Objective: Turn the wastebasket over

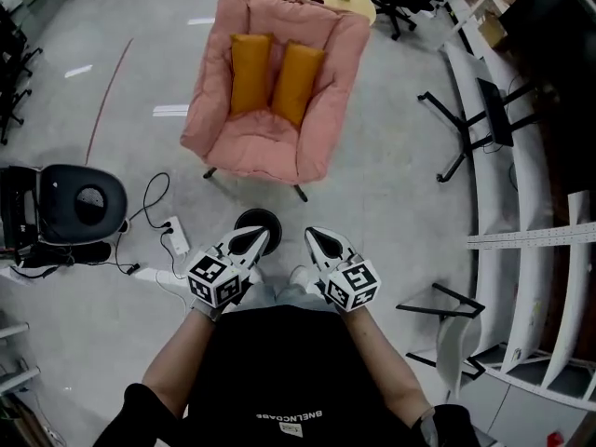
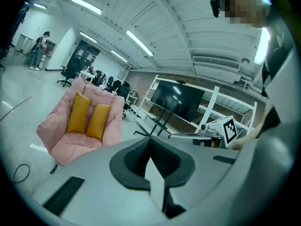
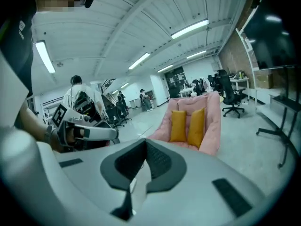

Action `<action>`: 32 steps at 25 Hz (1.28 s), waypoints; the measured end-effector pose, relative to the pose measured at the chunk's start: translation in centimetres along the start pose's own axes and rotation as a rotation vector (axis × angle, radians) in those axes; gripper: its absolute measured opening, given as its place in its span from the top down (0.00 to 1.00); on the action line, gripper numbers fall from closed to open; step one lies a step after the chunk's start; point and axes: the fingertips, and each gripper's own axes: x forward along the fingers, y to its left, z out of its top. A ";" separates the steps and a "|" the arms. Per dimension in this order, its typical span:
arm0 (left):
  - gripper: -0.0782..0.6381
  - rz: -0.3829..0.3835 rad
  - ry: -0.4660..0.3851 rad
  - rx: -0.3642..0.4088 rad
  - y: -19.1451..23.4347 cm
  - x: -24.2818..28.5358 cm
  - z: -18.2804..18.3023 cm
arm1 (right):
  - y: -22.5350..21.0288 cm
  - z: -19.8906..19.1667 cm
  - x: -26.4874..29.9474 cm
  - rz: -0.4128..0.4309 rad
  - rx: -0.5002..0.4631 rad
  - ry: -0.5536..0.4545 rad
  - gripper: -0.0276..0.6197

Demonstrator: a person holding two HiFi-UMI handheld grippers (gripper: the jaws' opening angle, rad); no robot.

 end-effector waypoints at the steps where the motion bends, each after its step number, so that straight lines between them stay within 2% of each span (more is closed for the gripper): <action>1: 0.87 -0.005 -0.014 0.007 -0.6 0.0 1.1 | 0.5 1.2 -0.2 0.014 -0.008 -0.015 0.94; 6: 0.87 -0.022 -0.076 0.055 -3.9 -0.5 5.2 | 2.5 5.7 -1.9 0.084 -0.065 -0.056 0.94; 10: 0.87 -0.005 -0.096 0.074 -4.5 -0.9 6.4 | 3.3 7.2 -2.0 0.119 -0.090 -0.084 0.94; 15: 0.87 0.026 -0.126 0.076 -4.4 -1.2 7.2 | 3.7 8.0 -2.4 0.135 -0.143 -0.107 0.94; 20: 0.87 0.070 -0.123 0.101 -3.8 -1.1 7.3 | 3.3 8.9 -2.3 0.136 -0.150 -0.138 0.94; 32: 0.87 0.054 -0.150 0.114 -5.4 -1.4 7.5 | 2.8 8.9 -2.9 0.124 -0.136 -0.140 0.94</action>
